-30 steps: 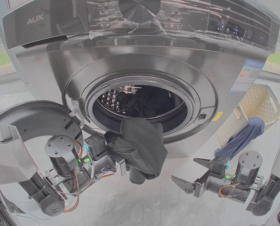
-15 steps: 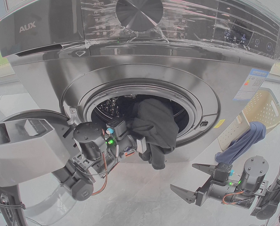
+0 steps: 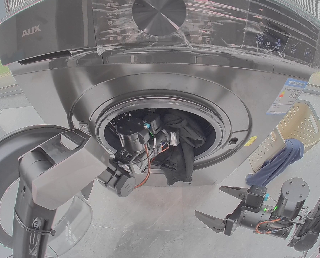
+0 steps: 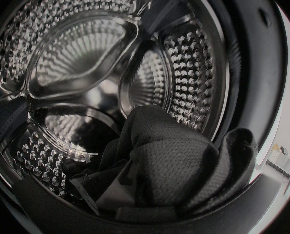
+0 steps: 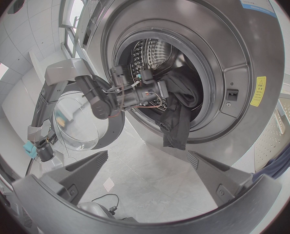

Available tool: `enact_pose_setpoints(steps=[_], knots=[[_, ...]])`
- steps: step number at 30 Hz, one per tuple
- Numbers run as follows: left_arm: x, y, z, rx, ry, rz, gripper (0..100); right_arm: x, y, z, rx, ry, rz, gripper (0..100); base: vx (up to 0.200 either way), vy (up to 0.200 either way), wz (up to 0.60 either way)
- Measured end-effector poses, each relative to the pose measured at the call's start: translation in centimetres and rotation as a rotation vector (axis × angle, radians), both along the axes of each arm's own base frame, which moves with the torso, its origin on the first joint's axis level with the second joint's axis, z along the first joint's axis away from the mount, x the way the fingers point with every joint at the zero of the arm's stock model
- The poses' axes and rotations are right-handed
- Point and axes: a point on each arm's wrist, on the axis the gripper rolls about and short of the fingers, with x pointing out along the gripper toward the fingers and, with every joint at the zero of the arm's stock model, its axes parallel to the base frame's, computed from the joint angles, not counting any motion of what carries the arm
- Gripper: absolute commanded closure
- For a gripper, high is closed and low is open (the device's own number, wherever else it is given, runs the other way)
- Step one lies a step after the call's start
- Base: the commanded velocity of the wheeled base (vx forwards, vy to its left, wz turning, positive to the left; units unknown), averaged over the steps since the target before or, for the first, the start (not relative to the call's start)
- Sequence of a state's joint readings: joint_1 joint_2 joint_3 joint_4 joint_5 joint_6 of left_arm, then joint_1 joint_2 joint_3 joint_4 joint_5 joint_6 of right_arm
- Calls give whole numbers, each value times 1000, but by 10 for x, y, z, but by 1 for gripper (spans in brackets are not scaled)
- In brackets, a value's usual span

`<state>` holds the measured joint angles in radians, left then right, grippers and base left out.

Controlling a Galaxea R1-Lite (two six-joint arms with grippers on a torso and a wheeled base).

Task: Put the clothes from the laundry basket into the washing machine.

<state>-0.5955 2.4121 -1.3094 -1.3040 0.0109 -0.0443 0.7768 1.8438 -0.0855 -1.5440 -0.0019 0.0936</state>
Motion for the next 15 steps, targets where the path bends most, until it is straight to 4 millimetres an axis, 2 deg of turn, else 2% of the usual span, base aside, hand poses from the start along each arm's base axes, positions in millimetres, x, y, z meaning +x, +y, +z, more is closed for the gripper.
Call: enact_pose_setpoints(steps=[6, 12, 15], knots=[[34, -4, -5, 15, 29, 34, 100, 0, 0, 0, 1, 1, 1, 0, 0, 0, 0], [71, 2, 12, -33, -18, 116, 100, 0, 0, 0, 0, 3, -1, 0, 0, 0, 0], [82, 6, 19, -59, -33, 155, 100, 0, -1, -1, -1, 4, -3, 0, 0, 0, 0]])
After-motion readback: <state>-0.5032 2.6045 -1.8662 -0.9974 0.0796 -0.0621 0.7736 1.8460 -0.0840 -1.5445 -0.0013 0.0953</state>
